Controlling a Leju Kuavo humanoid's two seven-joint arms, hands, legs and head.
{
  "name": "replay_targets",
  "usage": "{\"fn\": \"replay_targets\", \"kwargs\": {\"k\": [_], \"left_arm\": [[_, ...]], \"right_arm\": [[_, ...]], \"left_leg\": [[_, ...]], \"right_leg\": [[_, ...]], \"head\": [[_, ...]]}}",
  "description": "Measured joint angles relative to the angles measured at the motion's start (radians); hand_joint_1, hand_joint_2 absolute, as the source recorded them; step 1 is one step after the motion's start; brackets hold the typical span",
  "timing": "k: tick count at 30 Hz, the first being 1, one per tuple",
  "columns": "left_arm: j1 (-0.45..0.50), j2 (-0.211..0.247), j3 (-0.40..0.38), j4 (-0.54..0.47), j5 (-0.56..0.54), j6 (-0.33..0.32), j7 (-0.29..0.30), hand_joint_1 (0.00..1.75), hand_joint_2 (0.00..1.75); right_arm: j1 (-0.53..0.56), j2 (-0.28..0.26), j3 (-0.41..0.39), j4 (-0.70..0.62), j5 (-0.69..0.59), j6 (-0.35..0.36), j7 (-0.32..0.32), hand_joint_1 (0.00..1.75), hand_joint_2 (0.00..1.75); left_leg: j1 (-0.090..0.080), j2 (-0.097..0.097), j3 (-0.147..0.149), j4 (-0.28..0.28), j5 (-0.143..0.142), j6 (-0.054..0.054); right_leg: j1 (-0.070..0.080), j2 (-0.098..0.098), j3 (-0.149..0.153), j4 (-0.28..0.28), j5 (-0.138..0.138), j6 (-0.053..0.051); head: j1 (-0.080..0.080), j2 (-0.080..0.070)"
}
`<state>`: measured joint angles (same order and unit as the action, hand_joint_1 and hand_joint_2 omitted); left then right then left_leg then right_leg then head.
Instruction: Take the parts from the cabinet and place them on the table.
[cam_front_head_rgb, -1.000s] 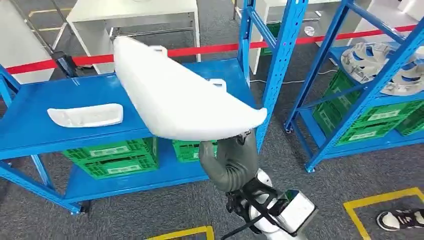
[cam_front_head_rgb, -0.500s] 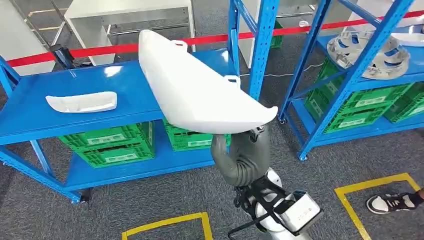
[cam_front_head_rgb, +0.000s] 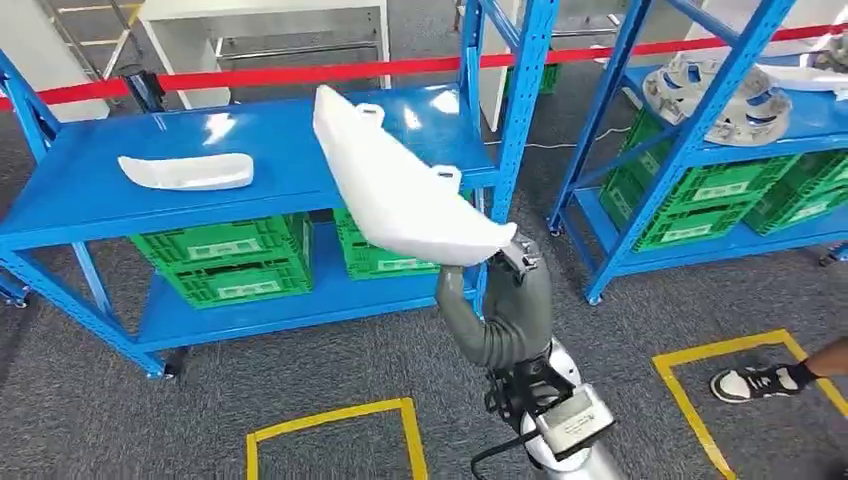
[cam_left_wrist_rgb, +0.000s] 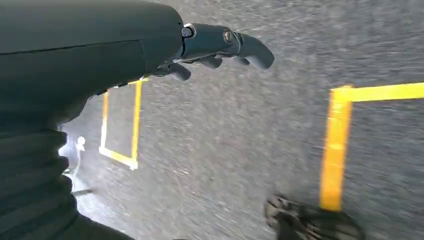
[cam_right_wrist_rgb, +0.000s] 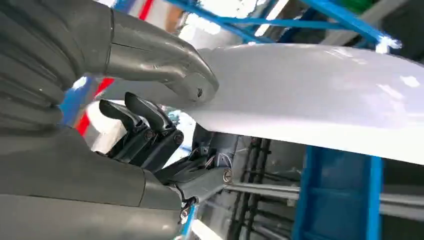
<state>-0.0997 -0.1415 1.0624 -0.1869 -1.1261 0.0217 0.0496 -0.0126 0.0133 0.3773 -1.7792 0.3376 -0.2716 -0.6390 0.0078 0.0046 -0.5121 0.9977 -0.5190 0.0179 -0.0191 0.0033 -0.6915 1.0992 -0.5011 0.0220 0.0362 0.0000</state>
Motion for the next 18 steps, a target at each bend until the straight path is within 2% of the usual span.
{"fn": "replay_targets", "kwargs": {"k": [1, 2, 3, 4, 5, 6, 7, 8, 9, 10, 11, 13, 14, 15, 16, 18], "left_arm": [[0.003, -0.002, 0.0, 0.0, -0.003, 0.0, 0.001, 0.0, 1.75], [0.004, -0.003, 0.0, 0.0, -0.005, 0.0, 0.001, 0.0, 1.75], [0.006, -0.006, 0.0, 0.0, -0.007, 0.0, 0.002, 0.0, 1.75], [0.007, -0.008, 0.0, 0.0, -0.021, -0.002, 0.01, 0.0, 1.75], [0.009, -0.01, -0.003, 0.001, -0.041, -0.003, 0.018, 0.0, 1.75], [0.01, -0.011, -0.013, 0.001, -0.065, -0.004, 0.025, 0.0, 1.75], [0.011, -0.011, -0.018, 0.002, -0.074, -0.004, 0.028, 0.0, 1.75], [0.01, -0.012, -0.022, 0.002, -0.078, -0.004, 0.029, 0.0, 1.75], [0.008, -0.018, -0.033, 0.002, -0.089, -0.006, 0.033, 0.0, 1.75], [0.006, -0.018, -0.038, 0.001, -0.092, -0.007, 0.034, 0.0, 1.75], [0.004, -0.019, -0.045, 0.001, -0.092, -0.008, 0.034, 0.0, 1.75], [0.001, -0.02, -0.056, 0.002, -0.093, -0.01, 0.034, 0.0, 1.75], [0.002, -0.018, -0.058, 0.002, -0.095, -0.01, 0.034, 0.0, 1.75], [-0.001, -0.018, -0.06, 0.002, -0.098, -0.01, 0.034, 0.0, 1.75], [-0.003, -0.02, -0.061, 0.002, -0.099, -0.01, 0.034, 0.0, 1.75], [-0.009, -0.02, -0.068, 0.003, -0.09, -0.01, 0.029, 0.0, 1.75]], "right_arm": [[0.015, -0.007, -0.006, -0.005, 0.005, -0.006, -0.001, 1.75, 1.75], [0.028, -0.011, -0.013, -0.008, 0.006, -0.011, -0.003, 1.75, 1.75], [0.04, -0.016, -0.019, -0.011, 0.006, -0.012, -0.004, 1.75, 1.75], [0.053, -0.02, -0.024, -0.014, 0.008, -0.013, -0.003, 1.75, 1.75], [0.065, -0.023, -0.027, -0.017, 0.011, -0.013, -0.002, 1.75, 1.75], [0.073, -0.025, -0.03, -0.022, 0.014, -0.012, -0.002, 1.75, 1.75], [0.076, -0.026, -0.032, -0.024, 0.014, -0.012, -0.002, 1.75, 1.75], [0.078, -0.026, -0.032, -0.025, 0.015, -0.012, -0.002, 1.75, 1.75], [0.083, -0.027, -0.036, -0.034, 0.016, -0.013, -0.002, 1.75, 1.75], [0.085, -0.029, -0.039, -0.039, 0.016, -0.014, -0.002, 1.75, 1.75], [0.088, -0.032, -0.041, -0.043, 0.016, -0.015, -0.004, 1.75, 1.75], [0.099, -0.036, -0.043, -0.05, 0.014, -0.017, -0.004, 1.75, 1.75], [0.104, -0.038, -0.043, -0.051, 0.012, -0.016, -0.004, 1.75, 1.75], [0.104, -0.038, -0.043, -0.05, 0.011, -0.01, -0.004, 1.75, 1.75], [0.104, -0.038, -0.043, -0.051, 0.01, -0.007, -0.004, 1.75, 1.75], [0.105, -0.039, -0.043, -0.05, 0.01, 0.001, -0.005, 1.75, 1.75]], "left_leg": [[-0.002, 0.001, -0.008, 0.001, 0.012, 0.003], [-0.006, 0.002, -0.026, 0.003, 0.025, 0.005], [-0.009, 0.004, -0.044, 0.005, 0.037, 0.007], [-0.014, 0.004, -0.062, 0.009, 0.049, 0.008], [-0.017, 0.005, -0.08, 0.014, 0.059, 0.009], [-0.02, 0.006, -0.097, 0.02, 0.067, 0.008], [-0.022, 0.006, -0.105, 0.024, 0.071, 0.008], [-0.023, 0.006, -0.109, 0.026, 0.073, 0.008], [-0.022, 0.007, -0.121, 0.035, 0.082, 0.006], [-0.029, 0.005, -0.127, 0.042, 0.088, 0.003], [-0.027, 0.007, -0.128, 0.039, 0.096, -0.003], [-0.02, 0.008, -0.129, 0.03, 0.116, -0.014], [-0.027, 0.006, -0.135, 0.03, 0.122, -0.021], [-0.023, 0.001, -0.143, 0.043, 0.09, -0.027], [-0.021, -0.002, -0.159, 0.08, 0.028, -0.034], [-0.01, -0.002, -0.182, 0.214, -0.088, -0.049]], "right_leg": [[0.001, 0.0, -0.016, 0.075, -0.073, 0.001], [0.003, 0.0, -0.028, 0.15, -0.121, 0.002], [0.005, 0.0, -0.033, 0.208, -0.135, 0.001], [0.008, 0.0, -0.023, 0.236, -0.113, -0.003], [0.011, 0.0, 0.003, 0.225, -0.075, -0.008], [0.016, 0.0, 0.049, 0.178, -0.034, -0.017], [0.019, 0.0, 0.077, 0.143, -0.021, -0.021], [0.021, 0.0, 0.096, 0.119, -0.015, -0.025], [0.031, -0.002, 0.188, -0.005, -0.043, -0.043], [0.033, -0.003, 0.234, -0.085, -0.074, -0.049], [0.034, -0.001, 0.231, -0.092, -0.079, -0.048], [0.039, -0.001, 0.22, -0.094, -0.065, -0.059], [0.031, -0.003, 0.214, -0.107, -0.046, -0.065], [0.026, -0.007, 0.202, -0.11, -0.031, -0.071], [0.022, -0.006, 0.186, -0.11, -0.018, -0.074], [0.019, -0.006, 0.154, -0.108, 0.007, -0.074]], "head": [[0.001, 0.0], [0.001, 0.0], [0.001, 0.0], [0.001, 0.0], [0.0, 0.0], [0.001, 0.0], [0.0, 0.0], [0.0, 0.0], [0.0, 0.0], [0.001, 0.0], [0.0, 0.0], [0.001, 0.0], [0.001, 0.0], [0.0, 0.0], [-0.003, 0.0], [-0.003, 0.0]]}}
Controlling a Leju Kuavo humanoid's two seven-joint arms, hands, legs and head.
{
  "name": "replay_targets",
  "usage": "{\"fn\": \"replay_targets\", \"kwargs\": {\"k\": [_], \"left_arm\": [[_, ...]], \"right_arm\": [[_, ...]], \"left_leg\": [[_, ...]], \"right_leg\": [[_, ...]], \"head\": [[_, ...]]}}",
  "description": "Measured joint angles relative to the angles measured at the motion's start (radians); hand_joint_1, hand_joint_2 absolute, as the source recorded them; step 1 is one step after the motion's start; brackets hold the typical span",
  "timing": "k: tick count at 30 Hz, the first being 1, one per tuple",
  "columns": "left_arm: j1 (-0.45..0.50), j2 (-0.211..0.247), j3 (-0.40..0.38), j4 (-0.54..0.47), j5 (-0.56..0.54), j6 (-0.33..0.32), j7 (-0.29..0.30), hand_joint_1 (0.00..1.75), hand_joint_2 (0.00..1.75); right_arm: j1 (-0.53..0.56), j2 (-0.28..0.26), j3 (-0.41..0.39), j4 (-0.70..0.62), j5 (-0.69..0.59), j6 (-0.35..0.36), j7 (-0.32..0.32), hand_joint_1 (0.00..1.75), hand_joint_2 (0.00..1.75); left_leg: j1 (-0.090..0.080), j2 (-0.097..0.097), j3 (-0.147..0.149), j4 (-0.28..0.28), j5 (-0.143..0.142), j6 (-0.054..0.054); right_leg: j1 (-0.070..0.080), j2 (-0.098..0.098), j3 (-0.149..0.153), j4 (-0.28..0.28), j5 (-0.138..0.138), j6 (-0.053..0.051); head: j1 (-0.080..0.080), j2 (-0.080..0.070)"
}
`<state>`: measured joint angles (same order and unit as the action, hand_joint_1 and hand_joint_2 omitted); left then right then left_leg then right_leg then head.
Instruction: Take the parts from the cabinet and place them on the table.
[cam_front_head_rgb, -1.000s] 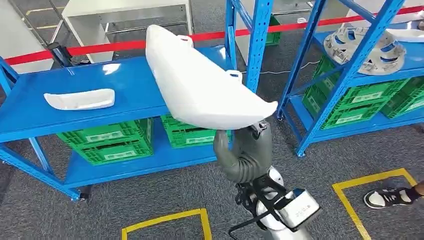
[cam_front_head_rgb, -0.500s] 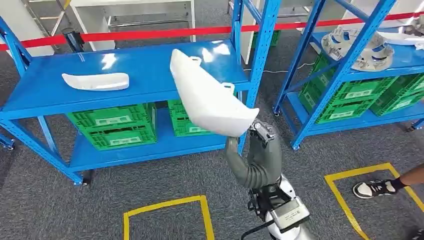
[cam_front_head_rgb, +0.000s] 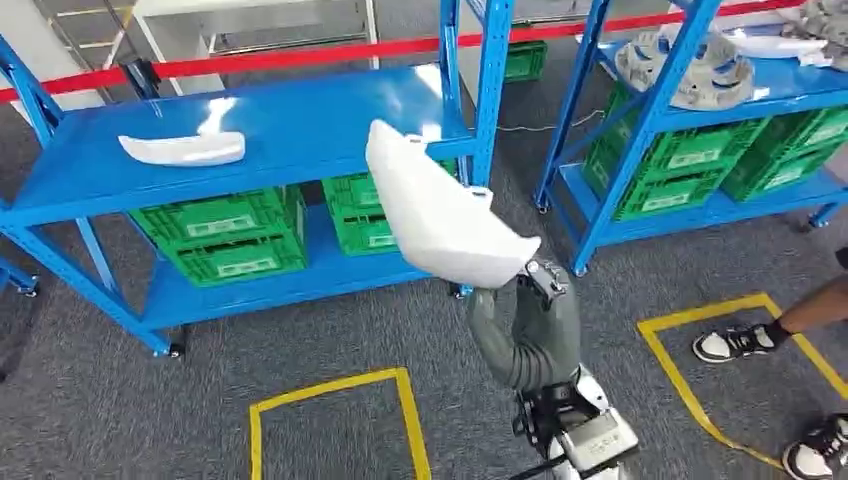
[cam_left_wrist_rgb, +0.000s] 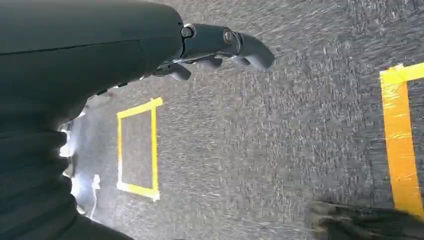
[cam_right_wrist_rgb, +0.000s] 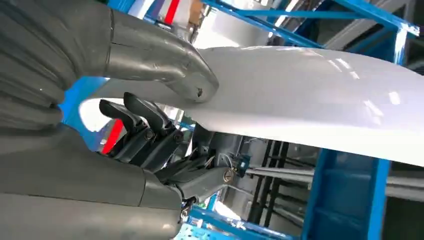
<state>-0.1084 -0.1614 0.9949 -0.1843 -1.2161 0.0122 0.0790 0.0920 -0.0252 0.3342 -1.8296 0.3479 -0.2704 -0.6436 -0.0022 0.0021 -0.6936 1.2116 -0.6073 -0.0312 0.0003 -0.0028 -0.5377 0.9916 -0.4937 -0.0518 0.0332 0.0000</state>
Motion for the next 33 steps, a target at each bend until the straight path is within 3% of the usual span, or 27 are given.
{"fn": "replay_targets", "kwargs": {"k": [1, 2, 3, 5, 6, 7, 8, 10, 11, 12, 13, 15, 16, 17, 18, 20, 21, 22, 23, 24, 26, 27, 29, 30, 31, 32, 33], "left_arm": [[-0.003, 0.0, 0.0, 0.0, 0.006, 0.0, -0.005, 0.0, 1.75], [-0.004, 0.001, 0.0, 0.0, 0.013, 0.001, -0.009, 0.0, 1.75], [-0.004, 0.002, 0.0, 0.0, 0.018, 0.005, -0.012, 0.0, 1.75], [-0.004, 0.003, 0.0, 0.0, 0.025, 0.01, -0.017, 0.0, 1.75], [-0.006, 0.002, 0.0, 0.0, 0.032, 0.014, -0.019, 0.0, 1.75], [-0.008, 0.001, 0.0, 0.0, 0.033, 0.016, -0.02, 0.0, 1.75], [-0.008, 0.003, 0.0, 0.0, 0.04, 0.02, -0.023, 0.0, 1.75], [-0.003, 0.005, 0.002, 0.0, 0.061, 0.025, -0.026, 0.0, 1.75], [0.001, 0.005, 0.006, 0.001, 0.074, 0.027, -0.025, 0.0, 1.75], [0.003, 0.005, 0.013, 0.002, 0.086, 0.029, -0.02, 0.0, 1.75], [0.005, 0.009, 0.021, 0.002, 0.093, 0.031, -0.013, 0.0, 1.75], [0.01, 0.017, 0.03, 0.002, 0.1, 0.039, 0.013, 0.0, 1.75], [0.011, 0.019, 0.035, 0.002, 0.101, 0.039, 0.021, 0.0, 1.75], [0.013, 0.019, 0.039, 0.002, 0.102, 0.04, 0.027, 0.0, 1.75], [0.016, 0.02, 0.042, 0.002, 0.102, 0.041, 0.029, 0.0, 1.75], [0.021, 0.021, 0.044, 0.002, 0.104, 0.043, 0.033, 0.0, 1.75], [0.02, 0.02, 0.047, 0.002, 0.109, 0.045, 0.033, 0.0, 1.75], [0.019, 0.016, 0.051, 0.003, 0.113, 0.045, 0.033, 0.0, 1.75], [0.018, 0.017, 0.055, 0.003, 0.115, 0.048, 0.031, 0.0, 1.75], [0.018, 0.017, 0.058, 0.003, 0.116, 0.048, 0.031, 0.0, 1.75], [0.019, 0.016, 0.063, 0.003, 0.117, 0.051, 0.029, 0.0, 1.75], [0.019, 0.018, 0.066, 0.003, 0.117, 0.051, 0.025, 0.0, 1.75], [0.019, 0.013, 0.068, 0.003, 0.114, 0.05, 0.008, 0.0, 1.75], [0.019, 0.012, 0.068, 0.003, 0.108, 0.049, -0.002, 0.0, 1.75], [0.019, 0.012, 0.068, 0.003, 0.103, 0.048, -0.009, 0.0, 1.75], [0.019, 0.011, 0.068, 0.003, 0.103, 0.048, -0.016, 0.0, 1.75], [0.019, 0.011, 0.068, 0.003, 0.103, 0.048, -0.019, 0.0, 1.75]], "right_arm": [[-0.001, 0.0, 0.0, 0.001, 0.001, 0.005, -0.003, 1.75, 1.75], [-0.002, 0.0, 0.002, 0.002, 0.001, 0.008, -0.006, 1.75, 1.75], [-0.004, 0.0, 0.003, 0.004, 0.001, 0.009, -0.014, 1.75, 1.75], [-0.015, -0.001, 0.006, 0.013, -0.007, 0.017, -0.025, 1.75, 1.75], [-0.026, -0.002, 0.008, 0.021, -0.008, 0.018, -0.029, 1.75, 1.75], [-0.035, -0.003, 0.009, 0.027, -0.014, 0.018, -0.034, 1.75, 1.75], [-0.046, -0.004, 0.011, 0.036, -0.024, 0.016, -0.041, 1.75, 1.75], [-0.081, -0.009, 0.021, 0.072, -0.053, 0.015, -0.052, 1.75, 1.75], [-0.092, -0.011, 0.025, 0.089, -0.064, 0.016, -0.053, 1.75, 1.75], [-0.101, -0.014, 0.026, 0.105, -0.072, 0.016, -0.055, 1.75, 1.75], [-0.114, -0.016, 0.028, 0.114, -0.077, 0.017, -0.051, 1.75, 1.75], [-0.149, -0.019, 0.032, 0.135, -0.084, 0.018, -0.043, 1.75, 1.75], [-0.161, -0.019, 0.032, 0.145, -0.089, 0.018, -0.032, 1.75, 1.75], [-0.166, -0.019, 0.034, 0.152, -0.09, 0.018, -0.027, 1.75, 1.75], [-0.168, -0.019, 0.035, 0.156, -0.091, 0.018, -0.026, 1.75, 1.75], [-0.178, -0.02, 0.037, 0.163, -0.091, 0.018, -0.019, 1.75, 1.75], [-0.186, -0.021, 0.037, 0.163, -0.093, 0.018, -0.016, 1.75, 1.75], [-0.197, -0.023, 0.037, 0.163, -0.093, 0.019, -0.013, 1.75, 1.75], [-0.207, -0.024, 0.037, 0.163, -0.093, 0.021, -0.011, 1.75, 1.75], [-0.212, -0.026, 0.037, 0.164, -0.093, 0.022, -0.005, 1.75, 1.75], [-0.223, -0.028, 0.037, 0.164, -0.092, 0.026, 0.011, 1.75, 1.75], [-0.227, -0.029, 0.037, 0.164, -0.092, 0.026, 0.016, 1.75, 1.75], [-0.234, -0.029, 0.037, 0.164, -0.086, 0.024, 0.026, 1.75, 1.75], [-0.23, -0.029, 0.037, 0.163, -0.078, 0.022, 0.027, 1.75, 1.75], [-0.227, -0.029, 0.037, 0.163, -0.074, 0.022, 0.03, 1.75, 1.75], [-0.224, -0.029, 0.037, 0.163, -0.069, 0.021, 0.031, 1.75, 1.75], [-0.22, -0.029, 0.037, 0.163, -0.067, 0.021, 0.031, 1.75, 1.75]], "left_leg": [[0.005, 0.0, -0.008, 0.067, -0.023, -0.006], [0.009, 0.0, -0.003, 0.104, -0.009, -0.012], [0.013, 0.0, 0.018, 0.104, 0.033, -0.017], [0.022, 0.0, 0.108, 0.006, 0.107, -0.026], [0.028, -0.001, 0.18, -0.092, 0.089, -0.032], [0.022, -0.006, 0.237, -0.177, 0.04, -0.037], [0.017, -0.009, 0.24, -0.204, 0.025, -0.016], [0.013, -0.006, 0.22, -0.197, 0.038, 0.006], [0.012, -0.004, 0.212, -0.2, 0.049, 0.021], [0.016, 0.005, 0.202, -0.203, 0.062, 0.035], [0.015, 0.005, 0.184, -0.203, 0.078, 0.046], [0.011, 0.007, 0.156, -0.202, 0.106, 0.053], [0.008, 0.008, 0.136, -0.201, 0.12, 0.055], [0.005, 0.007, 0.117, -0.198, 0.134, 0.056], [0.001, 0.007, 0.098, -0.195, 0.147, 0.056], [-0.004, 0.007, 0.063, -0.186, 0.167, 0.054], [-0.007, 0.007, 0.048, -0.181, 0.178, 0.053], [-0.01, 0.007, 0.04, -0.178, 0.186, 0.049], [-0.009, 0.007, 0.035, -0.177, 0.197, 0.043], [-0.007, 0.009, 0.036, -0.183, 0.208, 0.038], [-0.003, 0.01, 0.034, -0.194, 0.231, 0.026], [-0.002, 0.005, 0.024, -0.19, 0.226, 0.021], [-0.001, -0.002, -0.003, -0.115, 0.108, 0.01], [0.004, -0.002, -0.014, -0.044, 0.046, 0.002], [0.007, -0.002, -0.025, 0.028, 0.008, -0.003], [0.009, -0.001, -0.028, 0.086, -0.001, -0.008], [0.013, -0.001, -0.016, 0.11, 0.027, -0.012]], "right_leg": [[-0.002, -0.001, -0.02, 0.004, 0.013, 0.003], [-0.005, -0.002, -0.039, 0.009, 0.024, 0.007], [-0.008, -0.004, -0.055, 0.016, 0.035, 0.011], [-0.017, -0.004, -0.095, 0.033, 0.053, 0.023], [-0.019, -0.004, -0.111, 0.045, 0.062, 0.032], [-0.017, -0.003, -0.12, 0.051, 0.067, 0.039], [-0.015, -0.005, -0.122, 0.052, 0.076, 0.048], [-0.017, -0.005, -0.123, 0.039, 0.102, 0.058], [-0.019, -0.005, -0.125, 0.036, 0.113, 0.069], [-0.024, -0.002, -0.132, 0.045, 0.095, 0.072], [-0.021, -0.001, -0.148, 0.081, 0.027, 0.072], [-0.02, 0.0, -0.176, 0.217, -0.107, 0.072], [-0.018, 0.0, -0.186, 0.287, -0.139, 0.072], [-0.017, 0.0, -0.186, 0.336, -0.135, 0.071], [-0.014, 0.0, -0.171, 0.348, -0.105, 0.066], [-0.007, 0.001, -0.086, 0.265, -0.029, 0.051], [0.001, 0.001, -0.008, 0.164, -0.023, 0.038], [0.009, 0.0, 0.055, 0.07, -0.064, 0.024], [0.008, -0.001, 0.086, 0.0, -0.086, 0.024], [0.013, 0.0, 0.078, 0.005, -0.079, 0.026], [0.016, 0.001, 0.068, 0.001, -0.059, 0.018], [0.002, -0.005, 0.054, -0.011, -0.038, 0.014], [-0.001, -0.006, 0.024, -0.011, -0.013, 0.001], [-0.001, -0.006, 0.009, -0.01, 0.0, 0.002], [-0.001, -0.007, -0.008, -0.008, 0.012, 0.003], [-0.002, -0.007, -0.02, -0.004, 0.024, 0.006], [-0.003, -0.008, -0.042, 0.002, 0.036, 0.009]], "head": [[0.0, 0.0], [0.0, 0.0], [0.0, 0.0], [0.0, 0.0], [0.0, 0.0], [-0.002, 0.0], [0.002, 0.0], [0.003, 0.0], [0.0, 0.0], [-0.001, 0.0], [0.002, 0.0], [0.003, 0.0], [0.003, 0.0], [0.003, 0.0], [0.003, 0.0], [0.003, 0.0], [0.003, 0.0], [0.002, 0.0], [0.002, 0.0], [0.002, 0.0], [0.003, 0.0], [0.003, 0.0], [-0.001, 0.0], [0.0, 0.0], [0.0, 0.0], [0.0, 0.0], [-0.001, 0.0]]}}
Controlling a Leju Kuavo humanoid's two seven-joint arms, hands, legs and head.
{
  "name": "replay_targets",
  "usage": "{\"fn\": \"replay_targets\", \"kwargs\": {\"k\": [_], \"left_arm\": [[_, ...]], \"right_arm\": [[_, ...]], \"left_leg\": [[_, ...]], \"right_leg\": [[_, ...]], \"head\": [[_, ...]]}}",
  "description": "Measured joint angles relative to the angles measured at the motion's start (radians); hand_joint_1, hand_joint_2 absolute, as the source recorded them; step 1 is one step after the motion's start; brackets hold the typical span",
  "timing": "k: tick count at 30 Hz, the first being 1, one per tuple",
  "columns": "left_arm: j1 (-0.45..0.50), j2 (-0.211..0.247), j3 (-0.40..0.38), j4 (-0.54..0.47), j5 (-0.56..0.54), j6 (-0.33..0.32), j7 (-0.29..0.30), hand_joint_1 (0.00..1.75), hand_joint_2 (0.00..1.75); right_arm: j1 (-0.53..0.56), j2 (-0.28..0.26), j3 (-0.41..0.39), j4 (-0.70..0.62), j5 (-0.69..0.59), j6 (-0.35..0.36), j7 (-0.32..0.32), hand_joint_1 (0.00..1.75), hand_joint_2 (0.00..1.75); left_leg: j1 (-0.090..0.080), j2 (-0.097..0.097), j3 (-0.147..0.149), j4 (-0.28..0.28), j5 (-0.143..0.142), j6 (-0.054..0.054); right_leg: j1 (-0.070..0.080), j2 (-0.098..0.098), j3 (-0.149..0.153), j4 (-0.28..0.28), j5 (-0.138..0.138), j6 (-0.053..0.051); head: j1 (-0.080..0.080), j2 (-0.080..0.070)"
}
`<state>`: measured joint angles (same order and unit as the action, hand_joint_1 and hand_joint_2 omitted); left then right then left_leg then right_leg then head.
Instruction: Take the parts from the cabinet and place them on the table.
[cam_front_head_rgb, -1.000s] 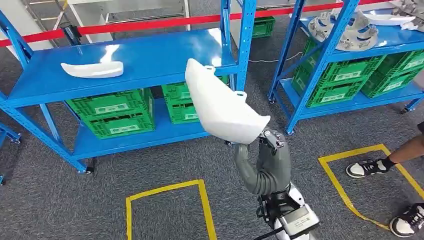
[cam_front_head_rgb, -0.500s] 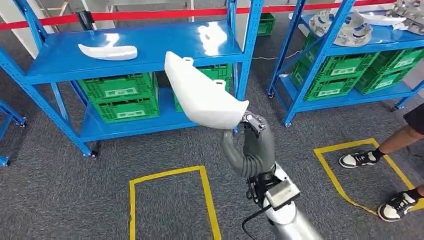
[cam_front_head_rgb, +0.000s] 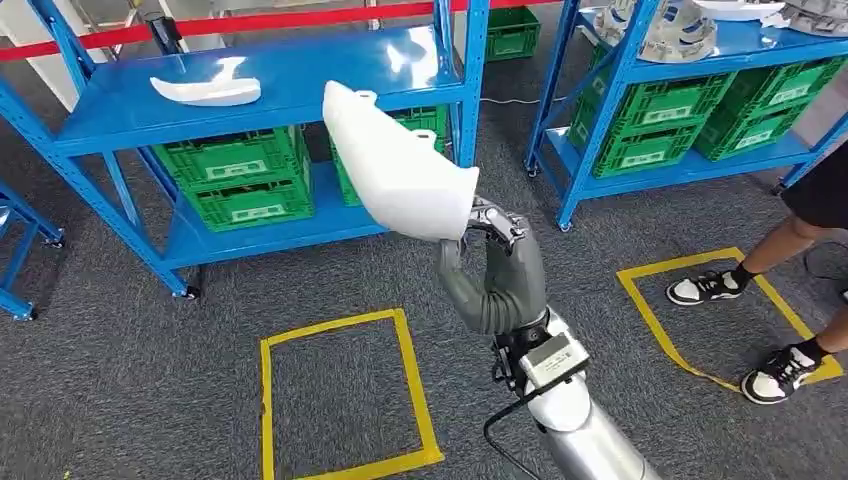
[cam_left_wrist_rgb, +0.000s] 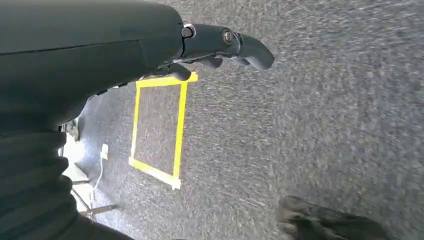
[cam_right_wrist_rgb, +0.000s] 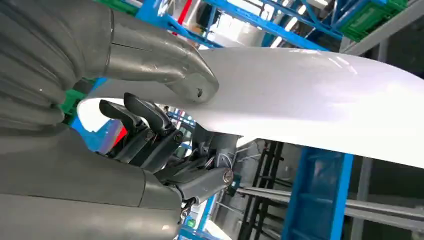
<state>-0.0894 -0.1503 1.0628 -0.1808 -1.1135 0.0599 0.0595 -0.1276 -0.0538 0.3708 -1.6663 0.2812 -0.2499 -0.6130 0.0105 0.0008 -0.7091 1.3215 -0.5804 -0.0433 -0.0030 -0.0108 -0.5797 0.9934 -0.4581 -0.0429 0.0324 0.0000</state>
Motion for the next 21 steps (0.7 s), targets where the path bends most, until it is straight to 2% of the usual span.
{"fn": "replay_targets", "kwargs": {"k": [1, 2, 3, 4, 5, 6, 8, 9, 10, 11, 12, 13, 14, 15, 16, 17, 18, 19, 20, 21], "left_arm": [[-0.001, 0.0, 0.0, 0.0, 0.0, 0.0, -0.001, 0.0, 1.75], [-0.001, 0.0, 0.0, 0.0, -0.003, 0.0, 0.0, 0.0, 1.75], [-0.003, 0.0, 0.0, 0.0, -0.01, -0.001, 0.003, 0.0, 1.75], [-0.006, -0.002, 0.0, 0.0, -0.012, -0.002, 0.005, 0.0, 1.75], [-0.009, -0.002, 0.0, -0.001, -0.012, -0.004, 0.006, 0.0, 1.75], [-0.01, -0.002, 0.0, 0.0, -0.012, -0.006, 0.006, 0.0, 1.75], [-0.01, -0.002, 0.0, -0.001, -0.012, -0.006, 0.003, 0.0, 1.75], [-0.01, -0.004, 0.0, 0.0, -0.012, -0.007, 0.001, 0.0, 1.75], [-0.01, -0.004, 0.0, 0.0, -0.013, -0.009, 0.002, 0.0, 1.75], [-0.01, -0.002, 0.0, -0.001, -0.013, -0.009, 0.002, 0.0, 1.75], [-0.011, -0.001, 0.0, -0.001, -0.013, -0.009, 0.002, 0.0, 1.75], [-0.011, -0.001, 0.0, -0.001, -0.011, -0.009, 0.003, 0.0, 1.75], [-0.01, -0.001, 0.0, -0.001, -0.011, -0.008, 0.005, 0.0, 1.75], [-0.009, -0.001, 0.0, -0.001, -0.011, -0.008, 0.008, 0.0, 1.75], [-0.009, -0.001, 0.0, -0.001, -0.011, -0.008, 0.013, 0.0, 1.75], [-0.008, -0.001, 0.0, -0.001, -0.011, -0.008, 0.014, 0.0, 1.75], [-0.008, -0.001, 0.0, -0.001, -0.014, -0.008, 0.016, 0.0, 1.75], [-0.009, -0.002, 0.0, -0.001, -0.019, -0.009, 0.016, 0.0, 1.75], [-0.008, -0.006, 0.0, -0.001, -0.019, -0.01, 0.019, 0.0, 1.75], [-0.008, -0.006, 0.0, -0.001, -0.018, -0.01, 0.019, 0.0, 1.75]], "right_arm": [[0.004, 0.0, 0.0, 0.0, 0.005, -0.002, 0.0, 1.75, 1.75], [0.007, 0.0, -0.001, -0.001, 0.013, -0.005, 0.001, 1.75, 1.75], [0.01, 0.0, -0.002, -0.006, 0.025, -0.013, 0.005, 1.75, 1.75], [0.015, 0.0, -0.004, -0.014, 0.032, -0.015, 0.007, 1.75, 1.75], [0.018, 0.0, -0.009, -0.026, 0.038, -0.013, 0.011, 1.75, 1.75], [0.022, 0.001, -0.011, -0.029, 0.044, -0.008, 0.012, 1.75, 1.75], [0.034, 0.003, -0.011, -0.031, 0.055, -0.001, 0.018, 1.75, 1.75], [0.042, 0.003, -0.011, -0.031, 0.062, 0.0, 0.02, 1.75, 1.75], [0.046, 0.003, -0.012, -0.031, 0.066, 0.0, 0.022, 1.75, 1.75], [0.047, 0.003, -0.013, -0.031, 0.071, 0.0, 0.024, 1.75, 1.75], [0.047, 0.003, -0.016, -0.031, 0.072, 0.0, 0.023, 1.75, 1.75], [0.048, 0.003, -0.018, -0.031, 0.073, 0.001, 0.024, 1.75, 1.75], [0.051, 0.003, -0.019, -0.031, 0.075, 0.003, 0.024, 1.75, 1.75], [0.055, 0.003, -0.021, -0.031, 0.076, 0.005, 0.024, 1.75, 1.75], [0.059, 0.003, -0.023, -0.031, 0.077, 0.008, 0.026, 1.75, 1.75], [0.059, 0.004, -0.026, -0.031, 0.078, 0.01, 0.027, 1.75, 1.75], [0.059, 0.005, -0.029, -0.033, 0.081, 0.01, 0.027, 1.75, 1.75], [0.059, 0.007, -0.032, -0.037, 0.087, 0.01, 0.027, 1.75, 1.75], [0.059, 0.009, -0.034, -0.045, 0.094, 0.011, 0.029, 1.75, 1.75], [0.06, 0.011, -0.035, -0.051, 0.099, 0.011, 0.029, 1.75, 1.75]], "left_leg": [[0.003, 0.0, 0.03, -0.018, 0.044, -0.003], [0.005, 0.0, 0.077, -0.07, 0.08, -0.005], [0.008, 0.0, 0.138, -0.148, 0.088, -0.007], [0.011, -0.003, 0.198, -0.24, 0.041, -0.009], [0.001, -0.008, 0.248, -0.32, 0.011, -0.002], [0.0, -0.008, 0.23, -0.313, 0.013, 0.012], [-0.004, -0.007, 0.218, -0.311, 0.024, 0.029], [0.001, -0.002, 0.209, -0.316, 0.038, 0.042], [0.001, 0.003, 0.202, -0.316, 0.049, 0.052], [0.0, 0.004, 0.191, -0.315, 0.061, 0.06], [-0.001, 0.005, 0.175, -0.314, 0.074, 0.062], [-0.004, 0.005, 0.158, -0.312, 0.086, 0.063], [-0.006, 0.005, 0.14, -0.31, 0.098, 0.064], [-0.008, 0.006, 0.122, -0.307, 0.109, 0.064], [-0.01, 0.006, 0.103, -0.303, 0.12, 0.064], [-0.011, 0.006, 0.086, -0.299, 0.13, 0.063], [-0.013, 0.006, 0.072, -0.295, 0.139, 0.061], [-0.012, 0.006, 0.064, -0.291, 0.148, 0.06], [-0.019, 0.005, 0.057, -0.289, 0.157, 0.053], [-0.013, 0.006, 0.056, -0.293, 0.167, 0.047]], "right_leg": [[-0.002, 0.0, -0.021, 0.008, 0.011, 0.004], [-0.005, 0.0, -0.041, 0.017, 0.019, 0.01], [-0.007, 0.0, -0.058, 0.026, 0.027, 0.016], [-0.007, 0.0, -0.07, 0.033, 0.034, 0.023], [-0.005, -0.001, -0.079, 0.041, 0.04, 0.03], [-0.004, -0.002, -0.079, 0.035, 0.053, 0.035], [-0.006, -0.001, -0.083, 0.028, 0.073, 0.045], [-0.009, 0.002, -0.089, 0.03, 0.074, 0.052], [-0.012, 0.005, -0.098, 0.049, 0.033, 0.057], [-0.011, 0.005, -0.114, 0.098, -0.034, 0.06], [-0.011, 0.005, -0.132, 0.173, -0.099, 0.064], [-0.011, 0.006, -0.147, 0.251, -0.148, 0.065], [-0.011, 0.006, -0.153, 0.314, -0.166, 0.064], [-0.01, 0.006, -0.145, 0.34, -0.153, 0.062], [-0.008, 0.006, -0.118, 0.326, -0.118, 0.057], [-0.005, 0.007, -0.074, 0.28, -0.081, 0.051], [0.0, 0.008, -0.011, 0.202, -0.055, 0.041], [0.007, 0.008, 0.058, 0.112, -0.064, 0.03], [0.013, 0.008, 0.116, 0.012, -0.108, 0.015], [0.014, 0.008, 0.124, -0.007, -0.113, 0.022]], "head": [[0.0, 0.0], [0.0, 0.0], [0.0, 0.0], [0.0, 0.0], [0.002, 0.0], [0.003, 0.0], [0.003, 0.0], [0.001, 0.0], [0.003, 0.0], [0.004, 0.0], [0.004, 0.0], [0.003, 0.0], [0.003, 0.0], [0.003, 0.0], [0.003, 0.0], [0.004, 0.0], [0.004, 0.0], [0.004, 0.0], [0.003, 0.0], [0.003, 0.0]]}}
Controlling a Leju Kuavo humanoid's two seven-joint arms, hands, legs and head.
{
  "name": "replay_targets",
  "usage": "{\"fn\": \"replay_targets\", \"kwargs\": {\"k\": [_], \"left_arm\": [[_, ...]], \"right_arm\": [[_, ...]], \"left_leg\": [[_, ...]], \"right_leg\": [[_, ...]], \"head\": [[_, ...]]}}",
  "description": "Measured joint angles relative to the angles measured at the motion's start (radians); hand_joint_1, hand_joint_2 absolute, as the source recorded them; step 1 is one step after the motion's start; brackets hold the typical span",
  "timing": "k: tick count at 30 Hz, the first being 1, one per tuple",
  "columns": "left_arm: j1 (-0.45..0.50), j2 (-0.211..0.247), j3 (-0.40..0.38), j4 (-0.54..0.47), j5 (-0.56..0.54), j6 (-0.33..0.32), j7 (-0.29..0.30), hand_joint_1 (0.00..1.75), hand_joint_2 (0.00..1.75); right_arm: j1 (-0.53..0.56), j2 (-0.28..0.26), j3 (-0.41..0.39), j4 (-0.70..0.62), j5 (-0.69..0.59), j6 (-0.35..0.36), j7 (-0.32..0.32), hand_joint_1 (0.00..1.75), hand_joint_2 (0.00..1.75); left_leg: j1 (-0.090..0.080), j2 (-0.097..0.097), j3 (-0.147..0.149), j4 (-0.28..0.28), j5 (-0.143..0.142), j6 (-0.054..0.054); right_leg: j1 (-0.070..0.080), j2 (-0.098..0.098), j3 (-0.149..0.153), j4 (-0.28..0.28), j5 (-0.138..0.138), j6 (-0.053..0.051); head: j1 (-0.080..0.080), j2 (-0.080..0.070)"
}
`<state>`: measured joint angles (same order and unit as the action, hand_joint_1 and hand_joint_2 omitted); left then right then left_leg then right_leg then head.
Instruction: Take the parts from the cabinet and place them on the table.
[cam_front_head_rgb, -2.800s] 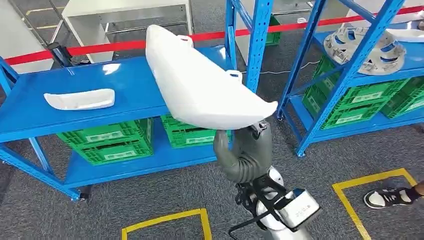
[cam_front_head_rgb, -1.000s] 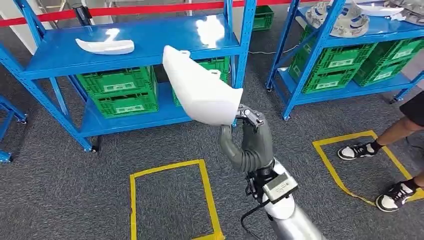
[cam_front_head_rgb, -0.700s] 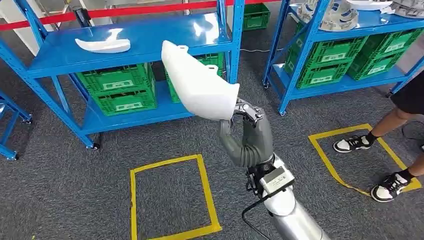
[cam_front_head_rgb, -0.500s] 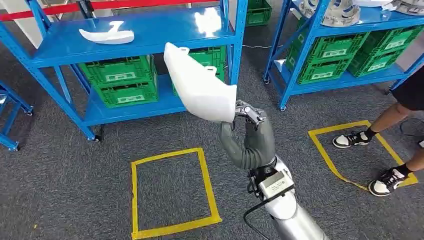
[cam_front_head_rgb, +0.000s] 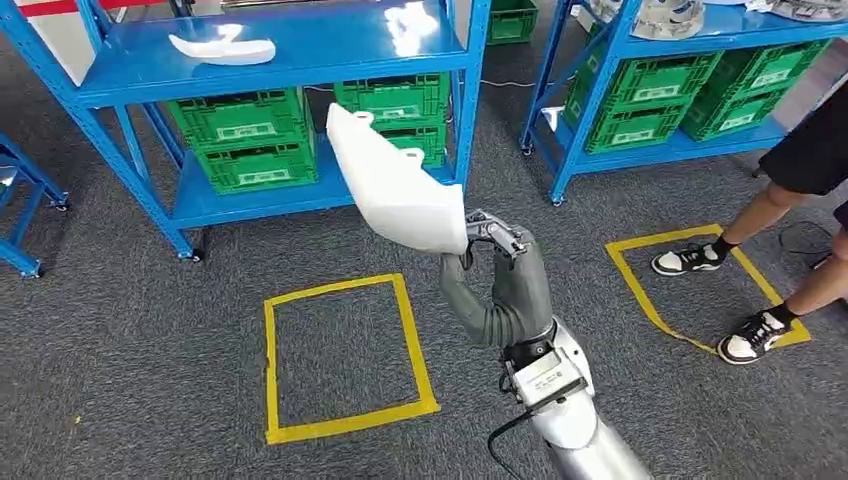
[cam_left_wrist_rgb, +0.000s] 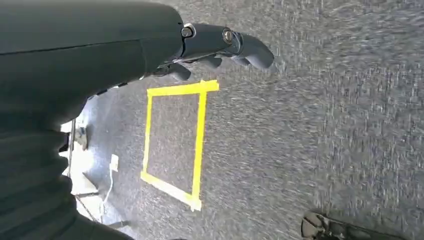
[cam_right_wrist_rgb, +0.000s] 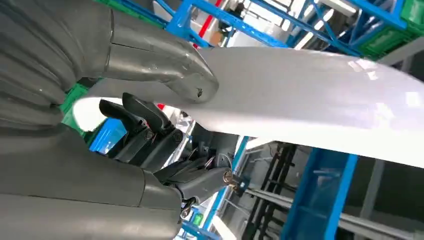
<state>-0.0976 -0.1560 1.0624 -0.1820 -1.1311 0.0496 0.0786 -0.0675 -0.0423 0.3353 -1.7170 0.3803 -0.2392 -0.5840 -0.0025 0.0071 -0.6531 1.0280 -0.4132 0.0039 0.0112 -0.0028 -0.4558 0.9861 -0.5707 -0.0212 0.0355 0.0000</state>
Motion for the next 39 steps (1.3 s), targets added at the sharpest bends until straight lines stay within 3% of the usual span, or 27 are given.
{"fn": "replay_targets", "kwargs": {"k": [2, 3, 4, 5, 7, 8, 9, 10, 12, 13, 14, 15, 18, 19, 22, 23, 24, 25, 27, 28, 29, 30, 33, 34, 35, 37, 39], "left_arm": [[0.0, -0.001, 0.0, 0.0, 0.003, 0.0, 0.002, 0.0, 1.75], [0.004, 0.0, 0.0, 0.0, 0.003, 0.0, 0.002, 0.0, 1.75], [0.004, 0.001, 0.0, 0.0, 0.003, 0.0, 0.002, 0.0, 1.75], [0.005, 0.0, 0.0, 0.001, 0.002, -0.002, -0.001, 0.0, 1.75], [0.004, 0.0, 0.0, 0.0, -0.001, -0.005, -0.005, 0.0, 1.75], [0.004, 0.0, 0.0, 0.0, -0.002, -0.007, -0.007, 0.0, 1.75], [0.003, 0.0, 0.0, 0.0, -0.003, -0.008, -0.008, 0.0, 1.75], [0.003, 0.0, 0.0, 0.0, -0.004, -0.01, -0.008, 0.0, 1.75], [0.002, 0.0, 0.0, 0.0, -0.003, -0.01, -0.01, 0.0, 1.75], [0.0, 0.0, 0.0, 0.0, -0.002, -0.01, -0.011, 0.0, 1.75], [-0.004, -0.002, 0.0, 0.0, -0.001, -0.01, -0.011, 0.0, 1.75], [-0.006, -0.002, 0.0, 0.0, 0.0, -0.009, -0.013, 0.0, 1.75], [-0.005, -0.003, 0.0, 0.0, 0.002, -0.006, -0.014, 0.0, 1.75], [-0.004, -0.006, 0.0, 0.001, 0.002, -0.006, -0.014, 0.0, 1.75], [-0.003, -0.002, 0.0, 0.0, 0.002, -0.001, -0.008, 0.0, 1.75], [-0.003, -0.002, 0.0, 0.0, 0.008, 0.001, -0.008, 0.0, 1.75], [-0.002, -0.002, 0.0, 0.0, 0.009, 0.001, -0.009, 0.0, 1.75], [0.0, -0.002, 0.0, 0.0, 0.008, 0.001, -0.012, 0.0, 1.75], [0.0, -0.002, 0.0, 0.0, 0.005, 0.001, -0.009, 0.0, 1.75], [0.0, -0.002, 0.0, 0.0, 0.001, 0.0, -0.005, 0.0, 1.75], [0.001, 0.0, 0.0, 0.0, -0.004, -0.002, 0.002, 0.0, 1.75], [0.004, 0.001, 0.0, 0.0, -0.014, -0.002, 0.006, 0.0, 1.75], [0.003, 0.005, -0.002, 0.0, -0.032, -0.003, 0.011, 0.0, 1.75], [0.003, 0.006, -0.003, 0.0, -0.034, -0.003, 0.01, 0.0, 1.75], [0.002, 0.011, -0.004, 0.0, -0.037, -0.003, 0.009, 0.0, 1.75], [0.004, 0.01, -0.01, 0.0, -0.046, -0.003, 0.01, 0.0, 1.75], [0.004, 0.011, -0.014, 0.0, -0.054, -0.002, 0.01, 0.0, 1.75]], "right_arm": [[0.005, 0.0, -0.003, -0.007, 0.004, 0.003, 0.002, 1.75, 1.75], [0.009, 0.001, -0.004, -0.011, 0.004, 0.009, 0.008, 1.75, 1.75], [0.01, 0.003, -0.005, -0.012, 0.004, 0.013, 0.013, 1.75, 1.75], [0.01, 0.006, -0.006, -0.014, 0.004, 0.015, 0.018, 1.75, 1.75], [0.012, 0.007, -0.009, -0.017, 0.004, 0.014, 0.018, 1.75, 1.75], [0.013, 0.007, -0.011, -0.017, 0.005, 0.015, 0.019, 1.75, 1.75], [0.017, 0.007, -0.013, -0.017, 0.005, 0.014, 0.021, 1.75, 1.75], [0.019, 0.007, -0.014, -0.017, 0.006, 0.014, 0.021, 1.75, 1.75], [0.026, 0.007, -0.018, -0.021, 0.006, 0.013, 0.022, 1.75, 1.75], [0.03, 0.007, -0.021, -0.025, 0.007, 0.013, 0.021, 1.75, 1.75], [0.035, 0.007, -0.024, -0.031, 0.009, 0.012, 0.018, 1.75, 1.75], [0.034, 0.007, -0.025, -0.034, 0.011, 0.012, 0.016, 1.75, 1.75], [0.039, 0.007, -0.026, -0.036, 0.016, 0.017, 0.011, 1.75, 1.75], [0.043, 0.007, -0.026, -0.036, 0.017, 0.017, 0.01, 1.75, 1.75], [0.041, 0.007, -0.028, -0.036, 0.018, 0.029, 0.014, 1.75, 1.75], [0.041, 0.007, -0.029, -0.036, 0.017, 0.035, 0.016, 1.75, 1.75], [0.04, 0.007, -0.029, -0.035, 0.014, 0.041, 0.018, 1.75, 1.75], [0.038, 0.007, -0.03, -0.035, -0.001, 0.057, 0.032, 1.75, 1.75], [0.029, 0.007, -0.034, -0.035, -0.017, 0.075, 0.043, 1.75, 1.75], [0.022, 0.007, -0.037, -0.035, -0.022, 0.082, 0.047, 1.75, 1.75], [0.013, 0.007, -0.039, -0.035, -0.025, 0.089, 0.05, 1.75, 1.75], [-0.005, 0.008, -0.04, -0.035, -0.028, 0.096, 0.053, 1.75, 1.75], [-0.019, 0.009, -0.047, -0.034, -0.032, 0.103, 0.061, 1.75, 1.75], [-0.017, 0.009, -0.048, -0.034, -0.032, 0.103, 0.065, 1.75, 1.75], [-0.019, 0.009, -0.048, -0.034, -0.032, 0.102, 0.065, 1.75, 1.75], [-0.014, 0.01, -0.048, -0.034, -0.032, 0.1, 0.065, 1.75, 1.75], [-0.001, 0.01, -0.048, -0.032, -0.031, 0.1, 0.063, 1.75, 1.75]], "left_leg": [[0.006, 0.001, 0.0, -0.013, 0.022, -0.013], [-0.001, -0.002, -0.002, -0.018, 0.034, -0.021], [0.003, -0.006, -0.009, -0.007, 0.007, -0.024], [0.004, -0.007, -0.025, 0.033, -0.058, -0.03], [0.01, -0.007, -0.051, 0.167, -0.176, -0.039], [0.011, -0.006, -0.06, 0.235, -0.206, -0.043], [0.012, -0.006, -0.058, 0.286, -0.198, -0.047], [0.013, -0.006, -0.042, 0.296, -0.161, -0.048], [0.015, -0.006, 0.037, 0.217, -0.085, -0.049], [0.016, -0.007, 0.109, 0.126, -0.087, -0.049], [0.014, -0.009, 0.182, 0.025, -0.14, -0.048], [0.009, -0.013, 0.211, -0.032, -0.165, -0.042], [0.005, -0.01, 0.185, -0.032, -0.15, -0.015], [0.011, -0.003, 0.176, -0.035, -0.136, -0.004], [0.01, 0.001, 0.136, -0.032, -0.102, 0.013], [0.01, 0.001, 0.117, -0.029, -0.091, 0.013], [0.009, 0.001, 0.1, -0.027, -0.08, 0.012], [0.009, 0.001, 0.078, -0.023, -0.067, 0.009], [0.01, 0.017, 0.049, -0.014, -0.051, 0.008], [0.01, 0.018, 0.039, -0.009, -0.045, 0.005], [0.008, 0.02, 0.036, -0.005, -0.041, 0.001], [0.004, 0.026, 0.031, 0.004, -0.038, -0.005], [0.009, 0.054, 0.032, -0.003, -0.02, -0.03], [0.008, 0.056, 0.027, -0.001, -0.022, -0.036], [0.01, 0.031, 0.017, 0.02, -0.05, -0.043], [0.012, 0.004, -0.023, 0.141, -0.148, -0.048], [0.011, -0.001, -0.067, 0.277, -0.211, -0.05]], "right_leg": [[0.007, 0.001, -0.012, -0.002, 0.015, -0.007], [-0.001, -0.001, -0.026, -0.013, 0.033, -0.013], [-0.007, -0.009, -0.029, -0.017, 0.047, -0.015], [-0.009, -0.006, -0.045, -0.018, 0.059, -0.03], [-0.01, -0.007, -0.075, -0.011, 0.079, -0.03], [-0.01, -0.007, -0.093, -0.008, 0.09, -0.029], [-0.01, -0.008, -0.109, -0.003, 0.103, -0.026], [-0.01, -0.009, -0.128, 0.003, 0.114, -0.024], [-0.013, -0.009, -0.169, 0.02, 0.133, -0.016], [-0.014, -0.009, -0.185, 0.031, 0.141, -0.01], [-0.01, -0.009, -0.198, 0.04, 0.146, -0.003], [-0.01, -0.01, -0.201, 0.046, 0.152, 0.0], [-0.012, -0.01, -0.204, 0.034, 0.185, 0.016], [-0.014, -0.005, -0.21, 0.041, 0.176, 0.022], [-0.017, 0.0, -0.254, 0.202, -0.015, 0.034], [-0.017, 0.0, -0.268, 0.275, -0.048, 0.035], [-0.017, 0.0, -0.273, 0.327, -0.052, 0.035], [-0.017, 0.0, -0.262, 0.354, -0.008, 0.034], [-0.017, -0.003, -0.194, 0.287, 0.079, 0.03], [-0.017, -0.017, -0.134, 0.206, 0.086, 0.028], [-0.016, -0.045, -0.077, 0.13, 0.064, 0.026], [-0.006, -0.054, -0.017, 0.027, 0.019, 0.019], [-0.002, -0.03, -0.027, 0.012, 0.015, -0.001], [-0.008, -0.023, -0.034, 0.004, 0.029, -0.011], [-0.01, -0.018, -0.041, 0.004, 0.036, -0.016], [-0.009, -0.004, -0.055, 0.005, 0.048, -0.027], [-0.006, 0.009, -0.071, 0.009, 0.057, -0.029]], "head": [[0.002, 0.0], [0.002, 0.0], [0.002, 0.0], [-0.002, 0.0], [-0.003, 0.0], [-0.003, 0.0], [-0.004, 0.0], [-0.003, 0.0], [-0.003, 0.0], [-0.003, 0.0], [-0.005, 0.0], [-0.002, 0.0], [-0.003, 0.0], [-0.003, 0.0], [0.002, 0.0], [0.003, 0.0], [0.002, 0.0], [0.003, 0.0], [0.002, 0.0], [0.003, 0.0], [0.003, 0.0], [0.005, 0.0], [0.005, 0.0], [0.004, 0.0], [0.003, 0.0], [0.001, 0.0], [0.001, 0.0]]}}
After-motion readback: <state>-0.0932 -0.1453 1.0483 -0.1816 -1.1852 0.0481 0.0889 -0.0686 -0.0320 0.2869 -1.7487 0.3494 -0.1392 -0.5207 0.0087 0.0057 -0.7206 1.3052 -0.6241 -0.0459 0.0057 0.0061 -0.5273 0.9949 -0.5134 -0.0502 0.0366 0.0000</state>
